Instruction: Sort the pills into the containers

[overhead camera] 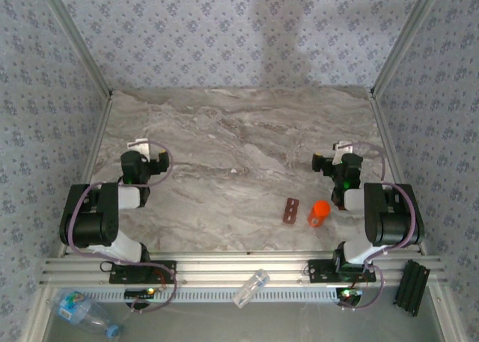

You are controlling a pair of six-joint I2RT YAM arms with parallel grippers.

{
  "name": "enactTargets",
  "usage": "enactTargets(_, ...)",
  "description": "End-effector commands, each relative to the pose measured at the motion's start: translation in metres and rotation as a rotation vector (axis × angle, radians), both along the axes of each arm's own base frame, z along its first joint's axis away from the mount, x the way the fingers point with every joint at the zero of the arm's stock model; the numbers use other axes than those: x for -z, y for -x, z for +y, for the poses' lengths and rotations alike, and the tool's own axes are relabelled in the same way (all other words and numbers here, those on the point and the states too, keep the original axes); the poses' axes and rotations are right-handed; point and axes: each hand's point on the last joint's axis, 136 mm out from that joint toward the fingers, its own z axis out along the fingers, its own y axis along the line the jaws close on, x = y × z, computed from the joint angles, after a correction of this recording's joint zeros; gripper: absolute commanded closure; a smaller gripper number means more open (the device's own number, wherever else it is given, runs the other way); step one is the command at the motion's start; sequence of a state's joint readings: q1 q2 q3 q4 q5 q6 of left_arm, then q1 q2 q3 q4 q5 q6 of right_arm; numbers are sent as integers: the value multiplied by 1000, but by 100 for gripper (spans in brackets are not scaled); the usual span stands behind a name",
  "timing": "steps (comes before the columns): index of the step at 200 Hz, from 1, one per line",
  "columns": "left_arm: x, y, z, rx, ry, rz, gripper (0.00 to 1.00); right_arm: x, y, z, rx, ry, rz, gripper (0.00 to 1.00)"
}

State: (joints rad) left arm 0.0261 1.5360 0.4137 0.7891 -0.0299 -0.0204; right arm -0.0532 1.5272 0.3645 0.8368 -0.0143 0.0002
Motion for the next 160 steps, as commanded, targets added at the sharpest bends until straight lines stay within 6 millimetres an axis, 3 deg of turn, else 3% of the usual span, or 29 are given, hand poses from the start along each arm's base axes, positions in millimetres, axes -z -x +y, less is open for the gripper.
enactTargets(1,-18,-3,2,-13,19,-22,0,-21,-3,-13,62,-3,-36,0)
enactTargets(50,-33,-2,9,-50,27,6,0,-55,4,-44,268,-28,-5,0)
enactTargets(74,-46,-2,12,-72,34,18,0,-60,23,-71,539,-366,37,0)
enactTargets(81,-52,-1,14,-85,41,24,0,-68,21,-71,517,-443,34,0)
enactTargets(94,-65,-1,19,-129,59,27,0,-84,14,-64,425,-530,19,0)
enactTargets(113,-87,3,26,-198,111,27,0,-105,9,-35,280,-579,39,1)
enactTargets(137,-114,9,23,-237,211,31,0,-128,15,14,120,-557,96,5)
enactTargets(160,-130,15,5,-206,299,69,0,-140,30,68,13,-480,176,8)
